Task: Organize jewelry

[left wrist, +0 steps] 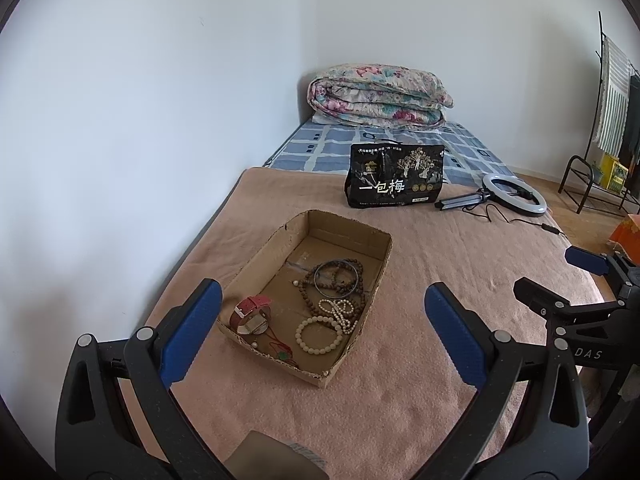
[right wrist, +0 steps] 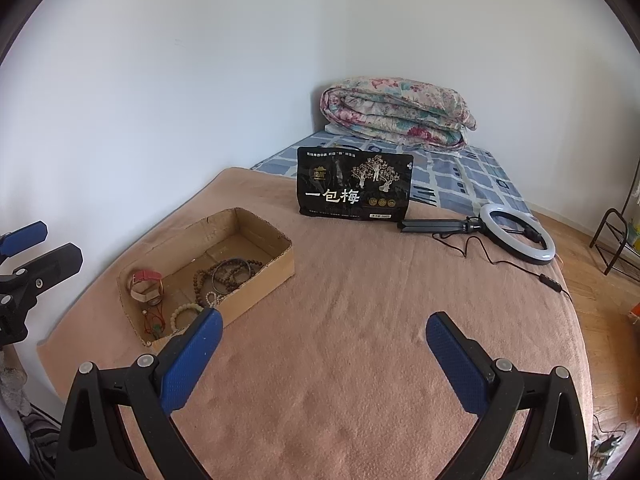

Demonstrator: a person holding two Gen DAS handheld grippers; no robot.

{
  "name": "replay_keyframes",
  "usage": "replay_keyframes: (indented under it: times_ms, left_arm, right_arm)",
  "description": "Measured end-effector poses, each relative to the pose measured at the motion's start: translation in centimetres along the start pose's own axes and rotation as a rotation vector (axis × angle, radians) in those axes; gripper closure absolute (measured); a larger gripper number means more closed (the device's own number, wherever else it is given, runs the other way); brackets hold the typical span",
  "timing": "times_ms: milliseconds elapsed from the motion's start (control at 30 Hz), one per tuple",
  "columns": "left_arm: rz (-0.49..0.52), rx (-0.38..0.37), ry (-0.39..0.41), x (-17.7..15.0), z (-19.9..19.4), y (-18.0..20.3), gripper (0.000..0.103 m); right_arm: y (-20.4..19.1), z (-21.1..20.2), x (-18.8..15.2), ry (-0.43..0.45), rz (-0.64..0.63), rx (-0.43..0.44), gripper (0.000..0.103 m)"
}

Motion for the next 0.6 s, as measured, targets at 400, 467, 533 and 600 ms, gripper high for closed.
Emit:
replay_keyframes:
  times_ms: [400,467,533,600]
  left_arm:
    - [0.001,0.002,0.011,0.12,-0.03,0.02,0.0]
    - [0.002,0.003,0.01,0.13,0.01,0.04,0.0]
    - [-0.001,0.002,0.013,0.13,-0.04,0.04,0.0]
    - [0.0,0.002,0.012,0.11,-0.03,0.05,0.0]
  right_arm:
    - [-0.12,0.02,-0.02,-0.002,-0.007,0.001,0.0]
    - [-0.04,0.05,-0.01,-0.004,-0.006,0.0,0.0]
    - [0.0,0.04,-0.02,-0.004,-0.005,0.001,0.0]
    - [0.04,0.07,-0.03,-0.004,-0.003,0.0,0.0]
Point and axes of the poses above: each gripper's, at about its wrist camera, not at the fingertips, and z roughly the way its jaws point, y to its right, x to its top, the point moved 6 cm from there along z, roughly the way its jaws point, and after that the axes turned 1 degree about -y, right-handed, at the moved point
